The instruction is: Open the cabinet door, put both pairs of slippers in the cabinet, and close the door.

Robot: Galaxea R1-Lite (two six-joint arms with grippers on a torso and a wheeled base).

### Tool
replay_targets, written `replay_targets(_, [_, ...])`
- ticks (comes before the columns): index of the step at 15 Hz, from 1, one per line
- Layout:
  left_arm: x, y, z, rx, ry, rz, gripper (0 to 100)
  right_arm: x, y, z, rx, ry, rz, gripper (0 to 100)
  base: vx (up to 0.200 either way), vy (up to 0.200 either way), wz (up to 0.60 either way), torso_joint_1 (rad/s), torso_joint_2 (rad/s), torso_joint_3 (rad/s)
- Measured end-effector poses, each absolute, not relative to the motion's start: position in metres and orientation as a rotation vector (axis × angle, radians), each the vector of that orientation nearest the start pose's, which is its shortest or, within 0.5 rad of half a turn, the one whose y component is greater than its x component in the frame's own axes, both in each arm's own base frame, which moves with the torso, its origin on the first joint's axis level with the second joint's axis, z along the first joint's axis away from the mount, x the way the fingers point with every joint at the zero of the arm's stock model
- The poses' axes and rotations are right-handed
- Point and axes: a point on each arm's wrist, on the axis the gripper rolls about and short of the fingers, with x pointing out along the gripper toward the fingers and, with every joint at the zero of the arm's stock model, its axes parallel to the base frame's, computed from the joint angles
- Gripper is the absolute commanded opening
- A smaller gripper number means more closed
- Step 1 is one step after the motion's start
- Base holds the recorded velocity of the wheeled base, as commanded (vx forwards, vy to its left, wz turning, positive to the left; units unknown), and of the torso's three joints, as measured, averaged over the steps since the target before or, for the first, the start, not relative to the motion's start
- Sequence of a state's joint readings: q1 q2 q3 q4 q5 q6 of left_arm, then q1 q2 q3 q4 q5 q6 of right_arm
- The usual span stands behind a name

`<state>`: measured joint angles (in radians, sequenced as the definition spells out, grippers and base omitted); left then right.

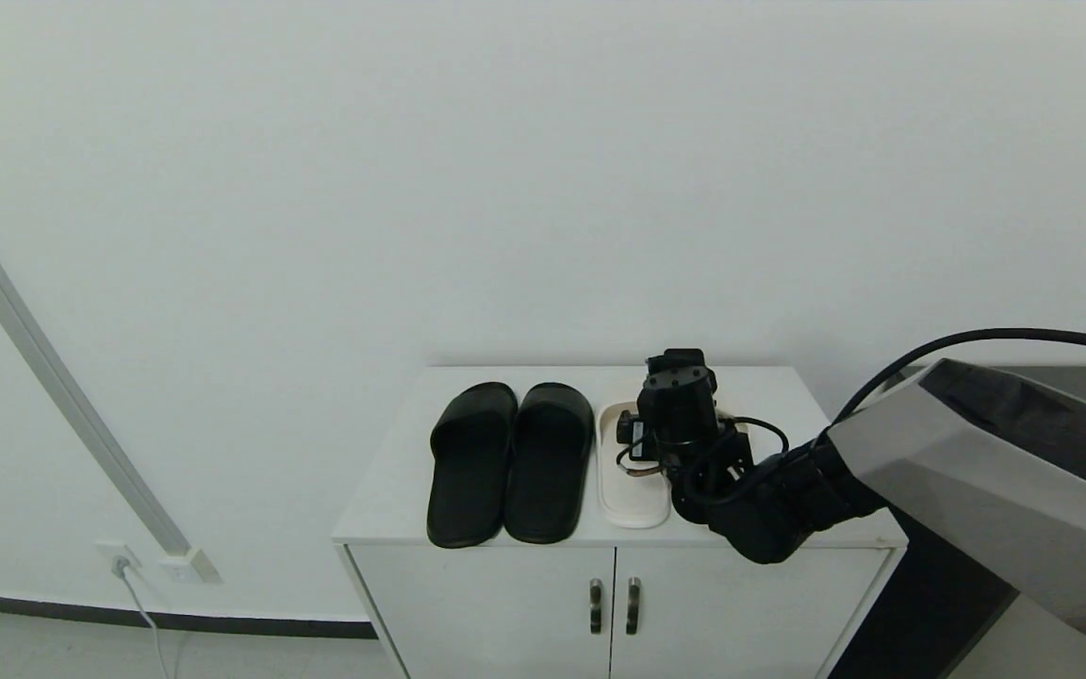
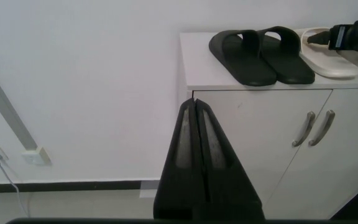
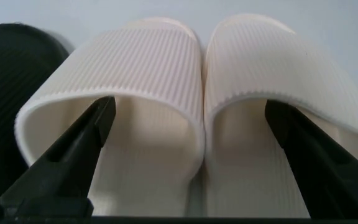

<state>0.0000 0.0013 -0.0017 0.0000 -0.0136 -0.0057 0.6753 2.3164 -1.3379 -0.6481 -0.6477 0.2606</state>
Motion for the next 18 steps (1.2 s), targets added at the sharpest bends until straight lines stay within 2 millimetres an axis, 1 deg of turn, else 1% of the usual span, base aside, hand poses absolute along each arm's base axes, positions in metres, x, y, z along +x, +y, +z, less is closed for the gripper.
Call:
replay_targets(1, [-0.023,0.0,0.076,-0.006,0.0,-0.014,0,0.368,0.274,0.085,0.059,0.259,-0.011,100,0.0,0.0,0.0,0.0,0.0,0.0])
replay_targets(2, [-0.023,0.0,0.076,-0.006,0.0,-0.014,0,0.371,0.274,0.084,0.06,0.257,-0.015,0,0.0,0.0,0.0,0.0,0.0,0.0])
replay_targets(9, [-0.023,0.0,0.076,-0.007,0.0,-0.014,0,0.375,0.273,0.08,0.053,0.26,-0.022,0,0.0,0.0,0.0,0.0,0.0,0.0])
replay_targets(12, [-0.023,0.0,0.076,-0.007,0.0,-0.014,0,0.371,0.271,0.09,0.039,0.246,-0.018,0,0.0,0.0,0.0,0.0,0.0,0.0])
replay_targets(14, [-0.023,0.0,0.076,-0.007,0.0,-0.014,0,0.362,0.266,0.105,0.02,0.234,-0.01,0,0.0,0.0,0.0,0.0,0.0,0.0])
replay_targets(15, [-0.023,0.0,0.076,-0.006,0.0,-0.014,0,0.354,0.262,0.116,0.011,0.225,0.001,0,0.0,0.0,0.0,0.0,0.0,0.0])
replay_targets(17, [-0.023,0.0,0.076,-0.006,0.0,-0.014,0,0.333,0.253,0.134,-0.012,0.222,0.066,0,0.0,0.0,0.0,0.0,0.0,0.0])
replay_targets(18, [-0.023,0.0,0.076,-0.007,0.0,-0.014,0,0.318,0.248,0.143,-0.023,0.226,0.131,0,0.0,0.0,0.0,0.0,0.0,0.0])
